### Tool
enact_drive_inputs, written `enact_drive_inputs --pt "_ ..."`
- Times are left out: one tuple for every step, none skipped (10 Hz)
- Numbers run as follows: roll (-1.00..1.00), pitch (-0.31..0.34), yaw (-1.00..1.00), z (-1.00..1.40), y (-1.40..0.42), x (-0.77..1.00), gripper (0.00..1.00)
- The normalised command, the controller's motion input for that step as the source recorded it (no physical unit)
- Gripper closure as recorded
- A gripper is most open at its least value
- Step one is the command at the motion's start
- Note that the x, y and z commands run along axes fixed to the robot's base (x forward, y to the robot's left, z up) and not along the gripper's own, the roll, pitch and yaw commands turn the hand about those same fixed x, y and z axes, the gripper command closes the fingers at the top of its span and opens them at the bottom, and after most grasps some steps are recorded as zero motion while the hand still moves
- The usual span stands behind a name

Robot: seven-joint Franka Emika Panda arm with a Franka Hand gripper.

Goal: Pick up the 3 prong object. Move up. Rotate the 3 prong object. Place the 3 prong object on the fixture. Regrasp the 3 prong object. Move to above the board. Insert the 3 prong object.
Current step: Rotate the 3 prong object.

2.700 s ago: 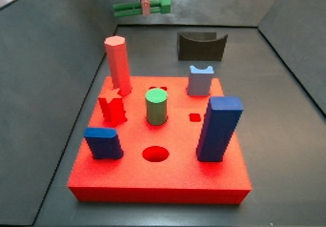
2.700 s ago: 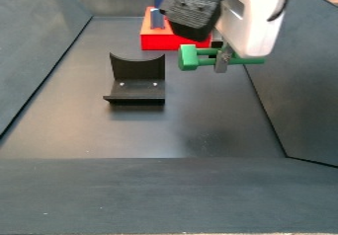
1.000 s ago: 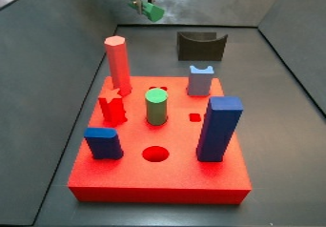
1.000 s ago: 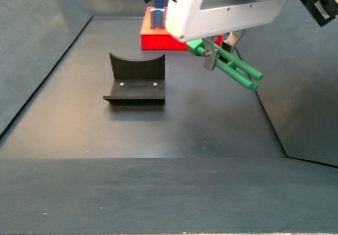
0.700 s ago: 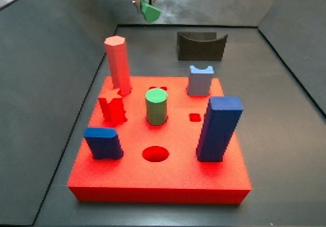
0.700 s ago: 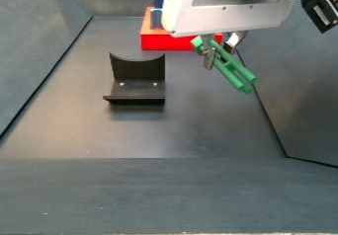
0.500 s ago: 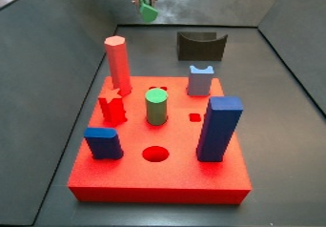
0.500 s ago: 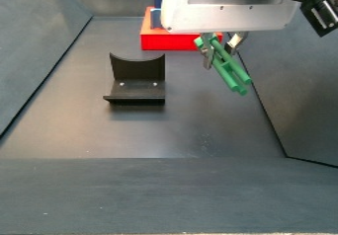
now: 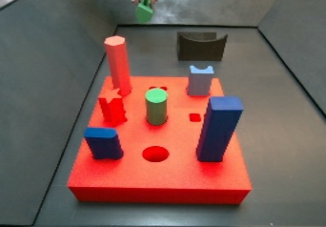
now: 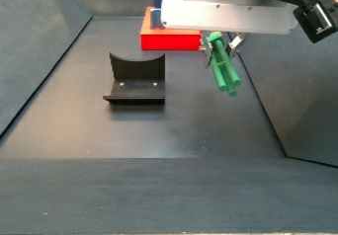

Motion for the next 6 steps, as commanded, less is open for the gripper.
enact_drive_inputs --pt "0.0 -0.009 0.05 -1.0 0.0 0.01 1.0" --pt "0.0 -0.022 0.05 -1.0 0.0 0.02 1.0" --pt "-0.01 -0.024 0.04 -1.0 0.0 0.02 1.0" --pt "-0.02 -0.027 0.03 -1.0 0.0 0.03 1.0" --pt "-0.04 -0.031 0.01 -1.0 0.0 0.04 1.0" --pt "-0.04 -0.03 0.01 -0.91 0.0 0.04 1.0"
